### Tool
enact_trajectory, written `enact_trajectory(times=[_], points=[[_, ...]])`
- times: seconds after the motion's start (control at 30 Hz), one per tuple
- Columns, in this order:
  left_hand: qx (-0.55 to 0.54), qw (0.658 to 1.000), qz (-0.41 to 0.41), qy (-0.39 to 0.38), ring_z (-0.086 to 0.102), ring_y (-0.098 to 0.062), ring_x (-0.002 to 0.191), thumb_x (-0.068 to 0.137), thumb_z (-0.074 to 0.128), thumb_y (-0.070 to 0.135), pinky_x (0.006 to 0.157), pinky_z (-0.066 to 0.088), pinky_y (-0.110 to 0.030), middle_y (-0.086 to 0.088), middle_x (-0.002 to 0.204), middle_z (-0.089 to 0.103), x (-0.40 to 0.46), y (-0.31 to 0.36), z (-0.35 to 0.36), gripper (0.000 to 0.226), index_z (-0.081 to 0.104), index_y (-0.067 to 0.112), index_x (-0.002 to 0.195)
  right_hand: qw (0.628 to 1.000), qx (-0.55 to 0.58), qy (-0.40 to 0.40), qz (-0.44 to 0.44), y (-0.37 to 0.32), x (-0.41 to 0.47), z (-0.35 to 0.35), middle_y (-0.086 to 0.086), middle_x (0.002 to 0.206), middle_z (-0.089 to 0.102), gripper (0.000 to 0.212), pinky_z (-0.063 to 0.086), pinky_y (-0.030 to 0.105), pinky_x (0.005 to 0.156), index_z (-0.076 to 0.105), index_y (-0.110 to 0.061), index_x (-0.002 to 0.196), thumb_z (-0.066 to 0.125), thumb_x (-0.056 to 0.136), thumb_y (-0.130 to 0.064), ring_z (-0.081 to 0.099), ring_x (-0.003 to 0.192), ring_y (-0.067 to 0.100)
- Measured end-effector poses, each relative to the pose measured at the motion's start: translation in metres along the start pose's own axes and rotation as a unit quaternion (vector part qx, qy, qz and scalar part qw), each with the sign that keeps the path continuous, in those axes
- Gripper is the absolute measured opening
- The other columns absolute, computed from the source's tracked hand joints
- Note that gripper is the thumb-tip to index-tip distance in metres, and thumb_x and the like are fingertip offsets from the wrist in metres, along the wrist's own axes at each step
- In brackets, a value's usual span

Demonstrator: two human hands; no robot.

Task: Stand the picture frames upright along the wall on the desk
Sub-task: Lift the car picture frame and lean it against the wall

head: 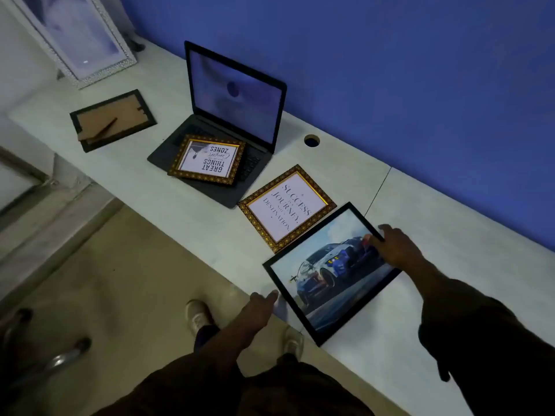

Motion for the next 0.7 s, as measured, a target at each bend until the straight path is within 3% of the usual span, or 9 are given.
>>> enact_trajectory(times=[0.07,0.13,0.2,0.27,0.33,0.5,0.7], points=[[-0.024,0.999,-0.016,0.030,0.058,-0.036,0.122,0.094,0.053,0.061,0.098,0.049,-0.041,-0.024,0.143,0.049,-0.004,0.001,0.009,0.081,0.034,-0.001,0.143,1.000,-0.009,-0.022,0.002,0.000,-0.001,0.001,0.020,0.121,0.064,0.075,0.053,0.049,0.094,0.056,-0.019,0.124,0.044,0.080,-0.078,0.064,0.108,0.039],[-0.056,0.997,-0.029,0.039,0.053,-0.039,0.128,0.095,0.055,0.058,0.105,0.048,-0.044,-0.024,0.147,0.043,-0.008,0.005,0.016,0.086,0.021,0.001,0.149,0.999,0.002,-0.040,0.004,-0.001,-0.002,0.006,0.020,0.120,0.064,0.075,0.055,0.047,0.092,0.058,-0.017,0.124,0.045,0.080,-0.077,0.065,0.105,0.038],[-0.089,0.994,-0.043,0.048,0.055,-0.038,0.125,0.095,0.057,0.055,0.093,0.053,-0.041,-0.022,0.146,0.044,-0.012,0.007,0.023,0.086,0.016,0.003,0.150,1.000,0.003,-0.024,-0.002,-0.002,-0.002,0.008,0.020,0.120,0.064,0.079,0.055,0.048,0.092,0.059,-0.015,0.124,0.045,0.078,-0.078,0.065,0.106,0.038],[-0.119,0.990,-0.049,0.055,0.060,-0.035,0.118,0.095,0.057,0.055,0.068,0.050,-0.033,-0.019,0.140,0.049,-0.017,0.009,0.023,0.083,0.017,0.006,0.149,1.000,0.005,-0.007,-0.008,-0.002,-0.001,0.007,0.021,0.120,0.063,0.082,0.055,0.049,0.093,0.058,-0.014,0.126,0.046,0.077,-0.078,0.064,0.108,0.039],[-0.151,0.986,-0.057,0.051,0.064,-0.032,0.110,0.093,0.057,0.059,0.060,0.046,-0.030,-0.017,0.135,0.054,-0.017,0.003,0.023,0.082,0.020,0.009,0.147,1.000,-0.007,0.005,-0.011,-0.003,-0.002,0.008,0.023,0.123,0.062,0.076,0.053,0.050,0.095,0.056,-0.012,0.130,0.050,0.083,-0.072,0.061,0.113,0.041],[-0.233,0.969,-0.061,0.053,0.066,-0.028,0.097,0.093,0.058,0.057,0.071,0.047,-0.034,-0.018,0.131,0.058,-0.024,-0.004,0.025,0.078,0.023,0.011,0.145,0.998,-0.051,0.014,0.019,-0.006,-0.005,0.015,0.018,0.126,0.063,0.074,0.048,0.052,0.097,0.056,-0.012,0.127,0.042,0.087,-0.073,0.059,0.116,0.039],[-0.282,0.953,-0.062,0.087,0.055,-0.032,0.120,0.093,0.062,0.050,0.095,0.049,-0.040,-0.017,0.141,0.050,-0.027,-0.013,0.025,0.086,0.015,0.010,0.153,1.000,0.006,-0.012,0.027,-0.025,-0.027,0.041,0.020,0.124,0.064,0.080,0.050,0.051,0.096,0.055,-0.009,0.125,0.036,0.086,-0.077,0.062,0.112,0.039]])
Point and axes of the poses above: each hand's wrist, its own x-axis towards the middle knuckle, its own z-axis out of the palm, y = z × x, the point moved 6 cm from there along x, towards the middle knuckle
